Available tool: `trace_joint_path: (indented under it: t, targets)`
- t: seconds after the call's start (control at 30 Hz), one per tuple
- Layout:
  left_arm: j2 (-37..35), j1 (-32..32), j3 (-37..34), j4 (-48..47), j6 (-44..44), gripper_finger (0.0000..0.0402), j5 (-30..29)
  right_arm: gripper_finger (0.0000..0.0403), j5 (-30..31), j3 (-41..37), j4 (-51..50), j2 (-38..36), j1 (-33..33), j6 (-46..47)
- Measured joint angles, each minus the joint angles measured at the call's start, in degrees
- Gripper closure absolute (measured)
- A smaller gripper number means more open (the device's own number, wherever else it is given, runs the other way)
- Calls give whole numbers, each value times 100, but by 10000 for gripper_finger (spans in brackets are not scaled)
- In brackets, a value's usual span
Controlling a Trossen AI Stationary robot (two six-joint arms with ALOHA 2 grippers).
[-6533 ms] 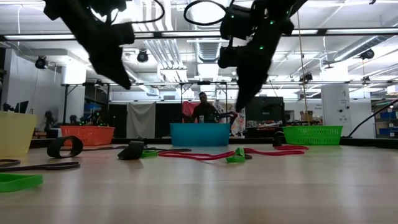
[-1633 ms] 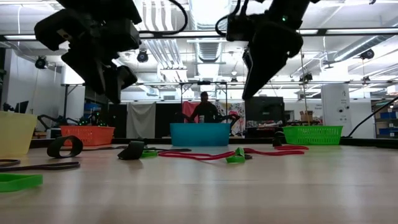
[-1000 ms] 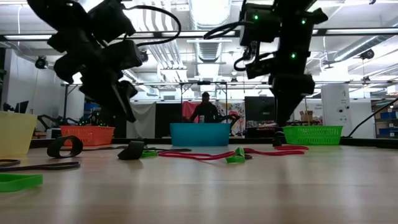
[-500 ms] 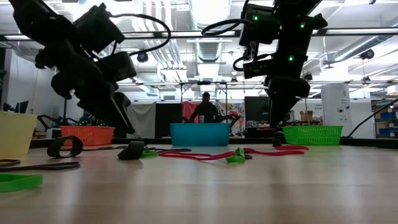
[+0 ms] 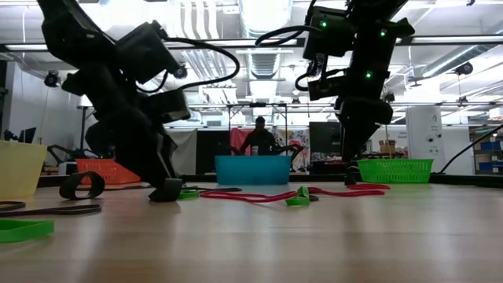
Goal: Sort rubber bands into baskets
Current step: Put the violet rubber band into the green bin
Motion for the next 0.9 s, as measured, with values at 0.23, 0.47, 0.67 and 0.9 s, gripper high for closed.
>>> trace_joint_path:
  t: [0.23,0.47,0.67,0.9]
  targets:
    - [-183,7,-21,-192,-32,268,-140,213,0,-9,11,0,0,5]
    - [-419,15,-26,-633,27,392,-227,213,0,-23,121,0,0,-1]
    - [-949,15,54,-930,348,400,-175,213,2,-52,218,0,0,-100]
    - [-2303,32,267,-927,1053,401,-165,213,1,-52,905,0,0,-652]
